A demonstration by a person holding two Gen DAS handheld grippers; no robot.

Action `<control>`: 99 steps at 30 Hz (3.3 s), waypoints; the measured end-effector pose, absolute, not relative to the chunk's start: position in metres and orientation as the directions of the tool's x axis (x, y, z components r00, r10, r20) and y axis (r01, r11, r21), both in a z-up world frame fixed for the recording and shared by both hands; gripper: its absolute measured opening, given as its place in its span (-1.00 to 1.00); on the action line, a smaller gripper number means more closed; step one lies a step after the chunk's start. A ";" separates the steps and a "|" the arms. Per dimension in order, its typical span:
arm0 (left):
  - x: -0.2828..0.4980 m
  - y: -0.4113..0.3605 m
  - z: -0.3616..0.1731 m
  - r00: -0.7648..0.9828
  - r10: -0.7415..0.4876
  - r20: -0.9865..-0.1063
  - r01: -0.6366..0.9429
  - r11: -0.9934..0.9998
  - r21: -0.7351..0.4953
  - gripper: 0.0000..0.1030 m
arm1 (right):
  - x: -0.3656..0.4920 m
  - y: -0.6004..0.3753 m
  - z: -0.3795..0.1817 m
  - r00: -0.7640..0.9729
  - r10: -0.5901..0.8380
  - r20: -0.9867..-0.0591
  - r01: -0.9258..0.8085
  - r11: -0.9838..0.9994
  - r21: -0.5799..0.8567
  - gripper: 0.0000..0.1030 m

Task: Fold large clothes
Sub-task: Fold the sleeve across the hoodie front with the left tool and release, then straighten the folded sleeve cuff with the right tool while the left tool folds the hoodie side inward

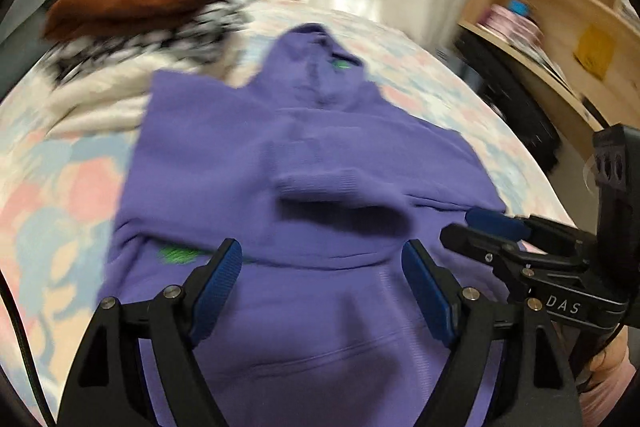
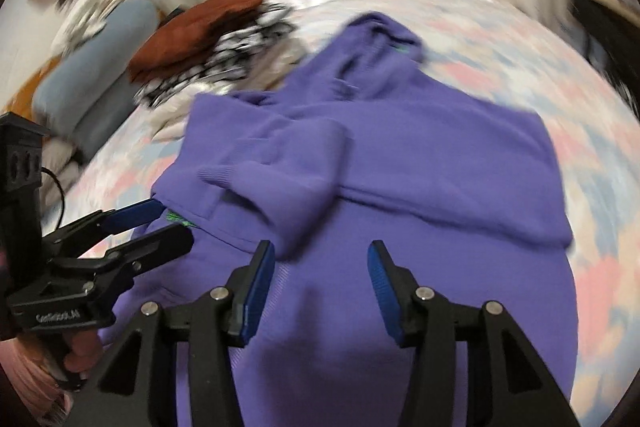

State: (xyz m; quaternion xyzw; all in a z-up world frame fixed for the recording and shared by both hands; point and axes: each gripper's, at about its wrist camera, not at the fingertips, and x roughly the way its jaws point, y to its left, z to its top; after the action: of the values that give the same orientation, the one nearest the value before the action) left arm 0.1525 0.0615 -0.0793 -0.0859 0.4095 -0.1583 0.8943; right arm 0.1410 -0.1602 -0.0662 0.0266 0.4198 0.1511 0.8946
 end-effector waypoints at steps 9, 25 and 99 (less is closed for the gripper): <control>0.165 0.116 -0.120 0.573 -0.313 -0.758 0.029 0.931 -0.363 0.57 | 0.194 -0.063 -0.093 0.645 0.038 -0.763 -0.342 0.907 -0.245 0.14; 0.159 0.117 -0.117 0.600 -0.333 -0.728 0.069 0.928 -0.367 0.57 | 0.200 -0.240 -0.067 0.660 0.016 -0.751 0.154 0.976 0.155 -0.29; 0.308 0.070 -0.151 0.611 -0.043 -0.791 0.028 0.999 -0.033 -0.80 | 0.255 -0.238 -0.128 0.591 0.273 -0.759 -0.025 0.947 0.321 -1.00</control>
State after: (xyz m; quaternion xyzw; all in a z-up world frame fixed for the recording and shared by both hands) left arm 0.3076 0.0703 -0.1506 -0.0084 0.4408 -0.0197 0.8973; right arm 0.2551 -0.2375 -0.1282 0.1397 0.4441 0.0848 0.8810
